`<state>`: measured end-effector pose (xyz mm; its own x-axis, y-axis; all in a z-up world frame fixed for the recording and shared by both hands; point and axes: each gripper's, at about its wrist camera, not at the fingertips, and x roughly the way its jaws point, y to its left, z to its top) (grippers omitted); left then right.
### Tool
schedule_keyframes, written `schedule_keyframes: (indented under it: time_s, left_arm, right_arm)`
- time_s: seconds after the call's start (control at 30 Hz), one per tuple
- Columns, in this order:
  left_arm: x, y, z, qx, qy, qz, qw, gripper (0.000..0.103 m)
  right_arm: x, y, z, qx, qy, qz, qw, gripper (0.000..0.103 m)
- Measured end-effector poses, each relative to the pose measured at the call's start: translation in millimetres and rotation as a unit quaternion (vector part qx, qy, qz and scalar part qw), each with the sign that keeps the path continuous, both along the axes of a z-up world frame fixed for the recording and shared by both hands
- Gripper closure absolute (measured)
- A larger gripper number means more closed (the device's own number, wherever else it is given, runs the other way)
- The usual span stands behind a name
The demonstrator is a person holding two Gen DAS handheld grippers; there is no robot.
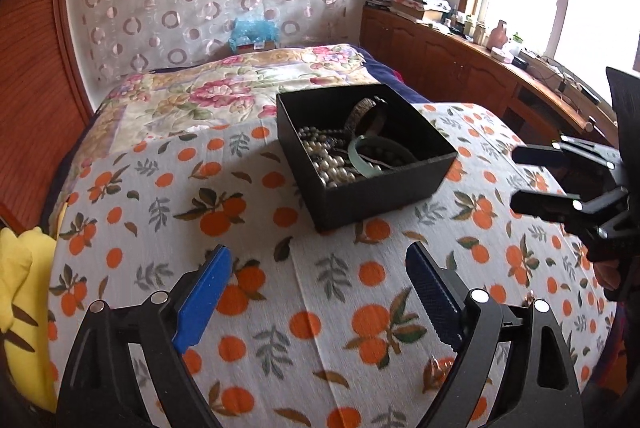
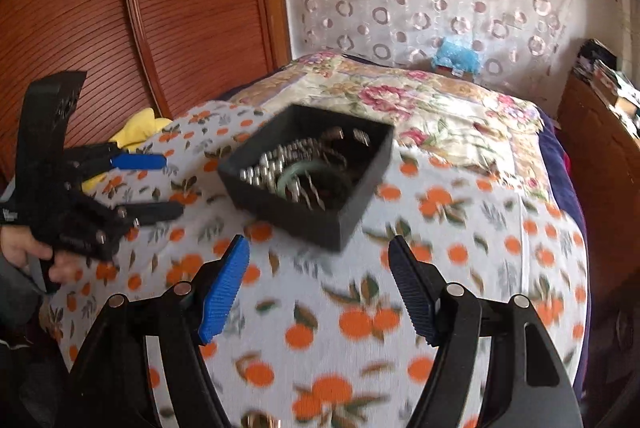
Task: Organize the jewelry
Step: 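Move both open tools back to the small rings on the cover, then grasp the small brown ring with the left tool while the right tool grasps the gold ring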
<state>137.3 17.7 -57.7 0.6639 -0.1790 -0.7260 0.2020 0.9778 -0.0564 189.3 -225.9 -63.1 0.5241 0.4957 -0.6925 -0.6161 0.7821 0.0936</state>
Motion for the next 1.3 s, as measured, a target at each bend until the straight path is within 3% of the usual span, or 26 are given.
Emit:
schedule_keyframes:
  time_s: [0.37, 0.57, 0.9, 0.97, 1.03, 1.1, 1.3]
  left_arm:
    - [-40.1, -23.2, -24.2, 0.001, 0.005, -0.031, 0.9995, 0.018]
    - [-65.5, -31.7, -29.1, -0.001, 0.000, -0.042, 0.9991, 0.018]
    - [-84.6, -44.5, -32.3, -0.001, 0.008, -0.064, 0.9979, 0.051]
    - [-84.6, -48.3, -34.9, 0.005, 0.013, -0.067, 0.9977, 0.053]
    - [-84.5, -51.1, -37.0, 0.008, 0.017, -0.069, 0.9974, 0.054]
    - [-83.4, -53.3, -39.3, 0.012, 0.022, -0.071, 0.9972, 0.056]
    - [-78.2, -60.9, -45.6, 0.023, 0.029, -0.075, 0.9965, 0.067]
  right_arm:
    - [-54.0, -23.7, -39.5, -0.004, 0.023, -0.025, 0.999, 0.042]
    - [-78.0, -21.6, -51.9, -0.010, 0.031, -0.015, 0.999, 0.055]
    - [-91.3, -12.9, -54.6, -0.027, 0.025, -0.012, 0.999, 0.072]
    - [-88.5, -12.1, -56.9, -0.037, 0.023, -0.020, 0.999, 0.074]
    - [-86.3, -12.9, -60.6, -0.036, 0.032, -0.020, 0.999, 0.086]
    - [-88.2, -12.8, -61.5, -0.040, 0.028, -0.016, 0.999, 0.091]
    - [-91.4, -15.8, -56.3, -0.027, 0.021, -0.014, 0.999, 0.092]
